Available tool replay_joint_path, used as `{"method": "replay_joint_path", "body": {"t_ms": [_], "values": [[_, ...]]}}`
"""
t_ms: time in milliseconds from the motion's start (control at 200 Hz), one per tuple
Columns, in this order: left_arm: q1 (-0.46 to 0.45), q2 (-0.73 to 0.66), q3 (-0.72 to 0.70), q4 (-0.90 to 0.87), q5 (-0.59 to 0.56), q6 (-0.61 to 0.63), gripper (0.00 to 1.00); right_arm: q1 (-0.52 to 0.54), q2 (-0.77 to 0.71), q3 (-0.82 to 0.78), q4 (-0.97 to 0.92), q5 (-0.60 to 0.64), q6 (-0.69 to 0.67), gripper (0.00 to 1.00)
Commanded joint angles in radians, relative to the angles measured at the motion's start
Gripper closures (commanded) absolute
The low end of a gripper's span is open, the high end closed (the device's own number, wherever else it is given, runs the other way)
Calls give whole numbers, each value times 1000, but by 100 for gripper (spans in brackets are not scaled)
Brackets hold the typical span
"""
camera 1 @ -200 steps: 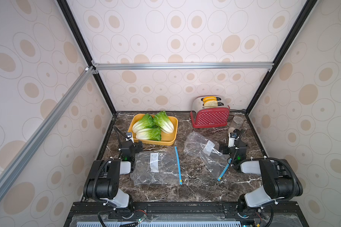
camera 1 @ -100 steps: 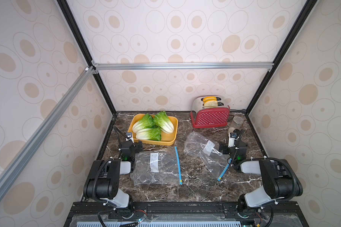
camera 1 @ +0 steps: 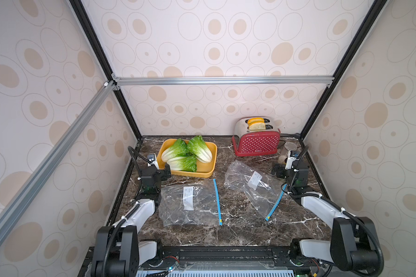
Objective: Put the chinese cabbages into a zipper bag and zip it
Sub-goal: Move the basket to the center of the board.
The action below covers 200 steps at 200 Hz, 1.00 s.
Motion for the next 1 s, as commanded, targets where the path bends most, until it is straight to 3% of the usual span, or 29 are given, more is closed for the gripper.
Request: {"method": "replay_joint_path", "body": {"t_ms": [0,90,315,516,666,821,996], "values": [[6,-90,101,-324,-160,-238,1,-11,-47,71,-344,43,254,0],[7,-148,120,-418,-219,-375,1,-13,-61,94,-411,-7,295,0],[7,-250,119,-530,-97,-469,1,39,16,264,-647,-184,370,0],[-21,-272,162,-692,5,-531,1,333,174,531,-890,-99,464,0],[-138,-275,205,-781,-17,-525,1,538,290,655,-880,-64,573,0],[-174,-274,197,-808,65,-579,1,651,474,832,-900,-26,610,0],[-184,-306,183,-829,90,-570,1,691,681,1012,-906,-24,622,3]]}}
